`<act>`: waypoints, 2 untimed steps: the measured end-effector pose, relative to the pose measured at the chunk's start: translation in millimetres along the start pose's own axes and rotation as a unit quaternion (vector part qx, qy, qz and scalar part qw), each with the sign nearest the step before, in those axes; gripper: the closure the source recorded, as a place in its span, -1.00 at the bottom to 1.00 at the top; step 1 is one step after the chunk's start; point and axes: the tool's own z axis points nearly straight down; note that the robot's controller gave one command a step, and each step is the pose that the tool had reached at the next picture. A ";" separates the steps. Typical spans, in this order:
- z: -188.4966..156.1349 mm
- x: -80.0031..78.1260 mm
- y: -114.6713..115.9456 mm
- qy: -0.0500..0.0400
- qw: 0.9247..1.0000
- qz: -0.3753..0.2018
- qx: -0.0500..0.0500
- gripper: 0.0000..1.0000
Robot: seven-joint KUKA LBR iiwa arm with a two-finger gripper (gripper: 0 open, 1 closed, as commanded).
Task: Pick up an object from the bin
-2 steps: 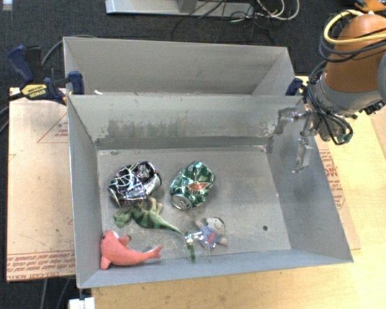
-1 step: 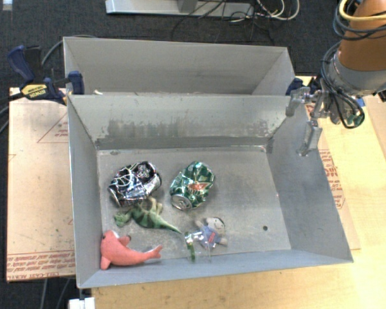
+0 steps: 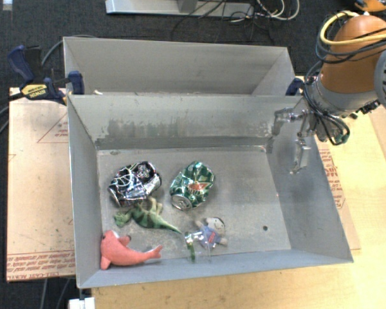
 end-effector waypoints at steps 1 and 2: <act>-29.8 2.9 25.0 -0.012 0.999 0.048 0.002 -1.00; 29.0 -12.9 43.5 0.001 1.000 -0.006 -0.001 -1.00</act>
Offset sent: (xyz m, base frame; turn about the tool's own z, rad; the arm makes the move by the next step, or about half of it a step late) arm 0.0088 0.0429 -0.0258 -0.0121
